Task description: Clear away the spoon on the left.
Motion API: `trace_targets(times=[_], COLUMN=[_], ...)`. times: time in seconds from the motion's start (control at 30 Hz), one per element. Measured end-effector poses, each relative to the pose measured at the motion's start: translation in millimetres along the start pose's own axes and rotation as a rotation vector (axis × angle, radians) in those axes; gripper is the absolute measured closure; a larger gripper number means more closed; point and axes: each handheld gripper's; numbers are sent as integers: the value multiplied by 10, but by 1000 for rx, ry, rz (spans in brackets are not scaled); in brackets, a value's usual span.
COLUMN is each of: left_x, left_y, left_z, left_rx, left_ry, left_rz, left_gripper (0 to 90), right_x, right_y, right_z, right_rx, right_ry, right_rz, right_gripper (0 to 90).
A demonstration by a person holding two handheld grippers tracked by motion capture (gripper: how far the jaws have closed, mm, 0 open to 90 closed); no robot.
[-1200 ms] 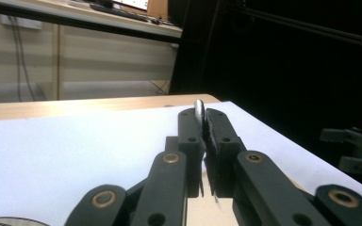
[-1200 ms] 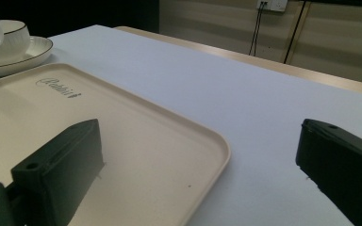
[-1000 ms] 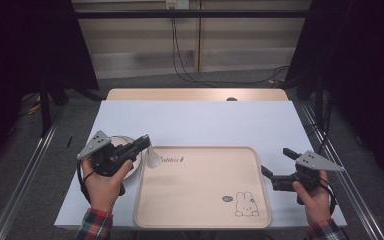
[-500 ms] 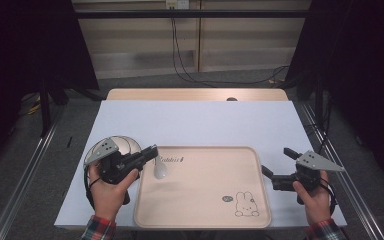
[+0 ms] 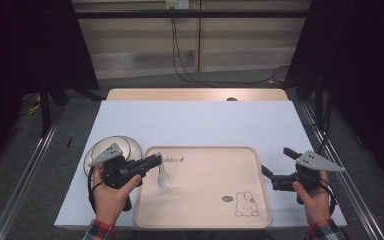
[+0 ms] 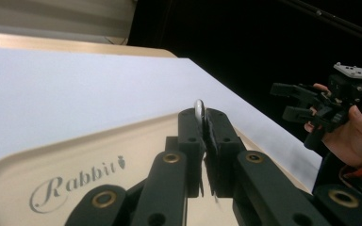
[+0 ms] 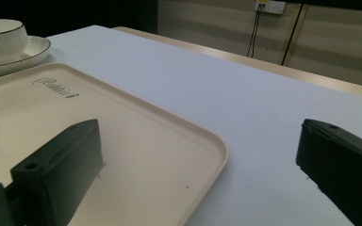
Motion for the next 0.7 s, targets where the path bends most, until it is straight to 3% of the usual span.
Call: trace_targets(times=[0.7], left_x=[20], left_y=[-153], left_z=[50], left_rx=[-39], left_ry=[-53], left_rz=[-62], left_gripper=[858], right_x=[2], right_y=[-1], right_z=[-9], right_rx=[-1], right_ry=[-4], right_rz=[-1], right_gripper=[7])
Point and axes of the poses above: each handheld gripper's, and its own axes: x roughly forward along the jaws, y roughly out of its top, z roughly to its right
